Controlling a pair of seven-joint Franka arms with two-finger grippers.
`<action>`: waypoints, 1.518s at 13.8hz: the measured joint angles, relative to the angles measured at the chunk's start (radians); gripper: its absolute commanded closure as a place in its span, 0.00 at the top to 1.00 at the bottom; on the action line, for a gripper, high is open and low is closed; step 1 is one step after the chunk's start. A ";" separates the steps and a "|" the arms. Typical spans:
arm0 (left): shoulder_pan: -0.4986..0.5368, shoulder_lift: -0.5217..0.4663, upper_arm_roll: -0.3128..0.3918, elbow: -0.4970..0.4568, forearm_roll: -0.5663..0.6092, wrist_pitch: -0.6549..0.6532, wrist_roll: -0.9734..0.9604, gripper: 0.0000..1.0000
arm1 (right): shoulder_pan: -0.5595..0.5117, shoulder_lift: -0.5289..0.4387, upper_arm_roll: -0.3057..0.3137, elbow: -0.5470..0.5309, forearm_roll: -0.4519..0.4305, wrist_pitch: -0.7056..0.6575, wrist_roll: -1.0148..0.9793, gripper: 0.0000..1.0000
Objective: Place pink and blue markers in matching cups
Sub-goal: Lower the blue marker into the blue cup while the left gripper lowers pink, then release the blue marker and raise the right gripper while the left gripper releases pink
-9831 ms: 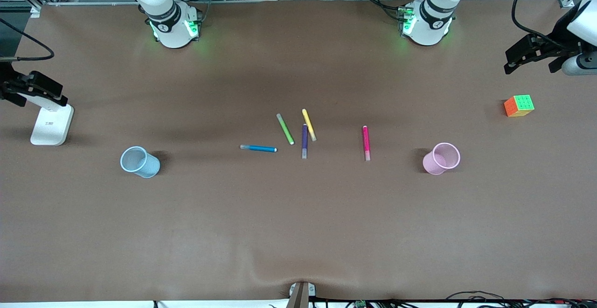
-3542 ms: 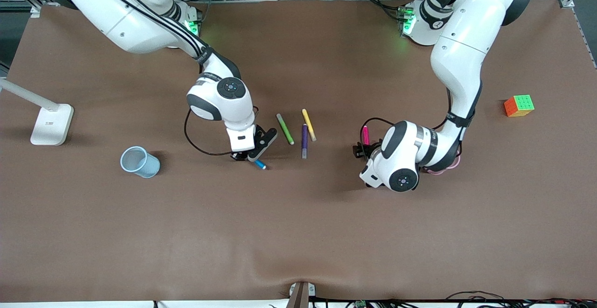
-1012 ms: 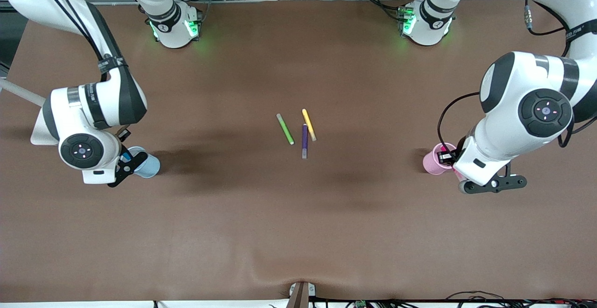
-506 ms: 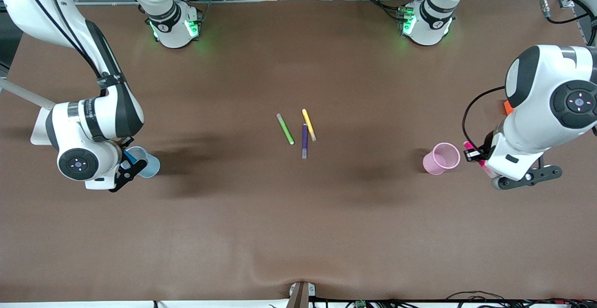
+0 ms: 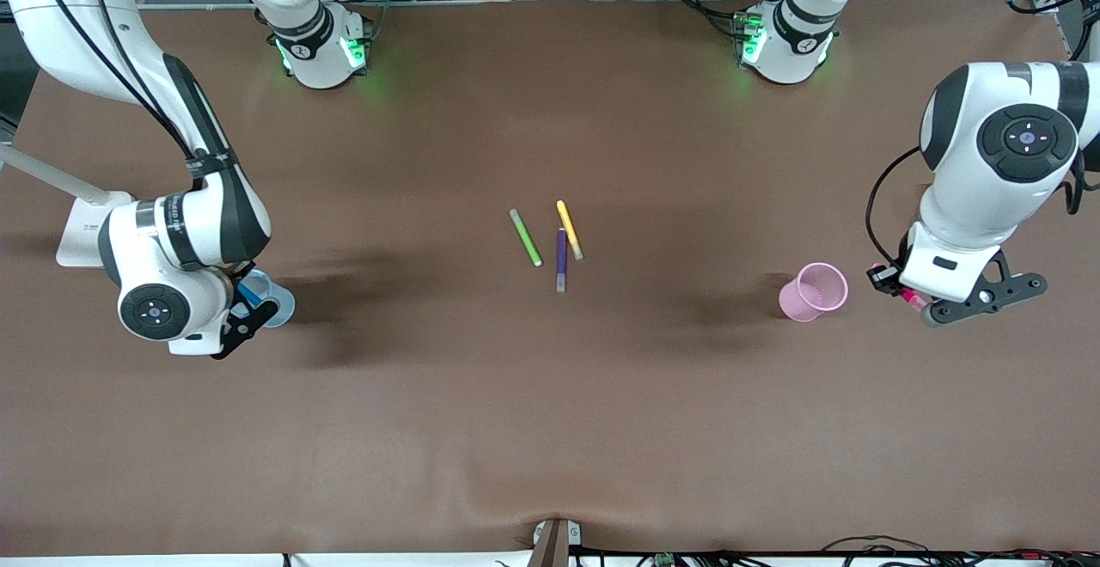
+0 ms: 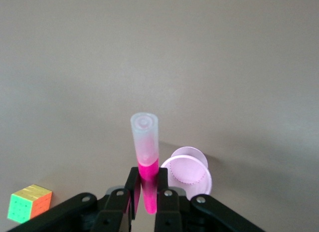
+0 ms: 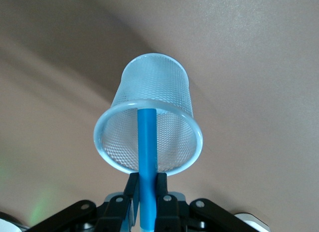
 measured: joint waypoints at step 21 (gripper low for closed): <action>0.028 0.074 -0.020 -0.264 0.001 0.510 -0.165 0.00 | 0.000 -0.188 -0.067 0.078 0.202 -0.038 0.006 1.00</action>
